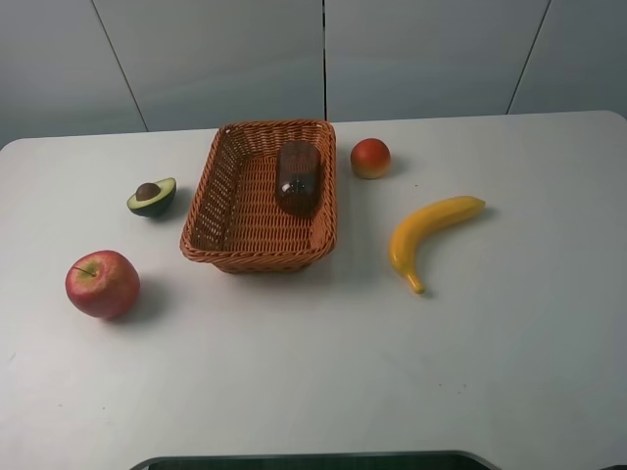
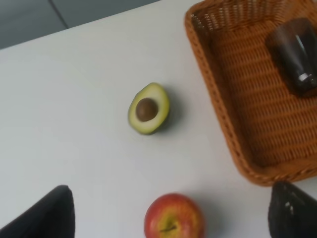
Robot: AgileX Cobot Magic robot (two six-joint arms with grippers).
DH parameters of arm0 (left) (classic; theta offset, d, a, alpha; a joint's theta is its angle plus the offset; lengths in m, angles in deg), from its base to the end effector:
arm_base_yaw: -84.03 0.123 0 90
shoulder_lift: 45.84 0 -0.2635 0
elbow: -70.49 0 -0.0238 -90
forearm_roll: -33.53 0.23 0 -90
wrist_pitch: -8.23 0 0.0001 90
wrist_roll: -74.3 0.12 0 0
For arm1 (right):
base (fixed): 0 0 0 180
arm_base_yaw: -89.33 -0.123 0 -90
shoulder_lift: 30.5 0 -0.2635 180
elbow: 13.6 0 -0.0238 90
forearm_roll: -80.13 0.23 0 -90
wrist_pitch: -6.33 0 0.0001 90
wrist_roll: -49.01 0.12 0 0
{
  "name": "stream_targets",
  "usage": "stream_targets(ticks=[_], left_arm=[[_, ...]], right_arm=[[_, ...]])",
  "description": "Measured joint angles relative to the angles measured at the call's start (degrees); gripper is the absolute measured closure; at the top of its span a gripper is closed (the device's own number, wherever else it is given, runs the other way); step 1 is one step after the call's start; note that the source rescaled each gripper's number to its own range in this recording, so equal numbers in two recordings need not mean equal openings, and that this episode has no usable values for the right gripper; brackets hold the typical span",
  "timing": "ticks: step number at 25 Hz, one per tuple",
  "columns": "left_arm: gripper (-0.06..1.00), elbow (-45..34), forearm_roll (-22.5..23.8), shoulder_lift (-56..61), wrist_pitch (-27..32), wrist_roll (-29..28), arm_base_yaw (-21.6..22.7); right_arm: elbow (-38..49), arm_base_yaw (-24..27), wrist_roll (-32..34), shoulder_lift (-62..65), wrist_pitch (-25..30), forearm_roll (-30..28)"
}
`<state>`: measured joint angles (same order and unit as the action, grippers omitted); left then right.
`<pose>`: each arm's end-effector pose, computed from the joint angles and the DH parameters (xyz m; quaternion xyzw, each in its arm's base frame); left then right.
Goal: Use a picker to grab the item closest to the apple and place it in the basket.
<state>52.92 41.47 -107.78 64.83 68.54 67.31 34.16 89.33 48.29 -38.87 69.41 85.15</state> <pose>0.1772 -0.0388 0.3352 0.1021 0.9198 -0.0061 0.3789 0.0215 0.0094 0.2510 -0.0081 0.8617 0.0405 0.5057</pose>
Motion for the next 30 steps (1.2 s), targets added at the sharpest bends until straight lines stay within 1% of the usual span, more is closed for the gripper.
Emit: stream_targets(ticks=[4, 6, 8, 15, 20, 22, 30], left_arm=[[-0.06, -4.0, -1.3, 6.1, 1.3, 0.4, 3.6], [-0.06, -6.5, -2.4, 10.1, 1.7, 0.4, 4.7], [-0.06, -9.3, -3.4, 14.9, 2.3, 0.4, 5.0], [-0.06, -19.7, -3.6, 34.7, 5.0, 0.1, 5.2], [-0.06, -25.7, -3.0, 47.7, 11.2, 0.1, 5.2], [-0.06, -26.8, -2.9, 52.0, 12.7, 0.1, 5.2], [-0.06, -26.8, -2.5, 53.5, 13.5, 0.1, 5.2]], right_arm=[[0.0, 0.0, 0.0, 0.0, 0.0, 0.0], [0.0, 0.0, 0.0, 0.0, 0.0, 0.0], [0.0, 0.0, 0.0, 0.0, 0.0, 0.0], [0.0, 0.0, 0.0, 0.0, 0.0, 0.0], [0.0, 0.0, 0.0, 0.0, 0.0, 0.0], [0.0, 0.0, 0.0, 0.0, 0.0, 0.0], [0.0, 0.0, 0.0, 0.0, 0.0, 0.1]])
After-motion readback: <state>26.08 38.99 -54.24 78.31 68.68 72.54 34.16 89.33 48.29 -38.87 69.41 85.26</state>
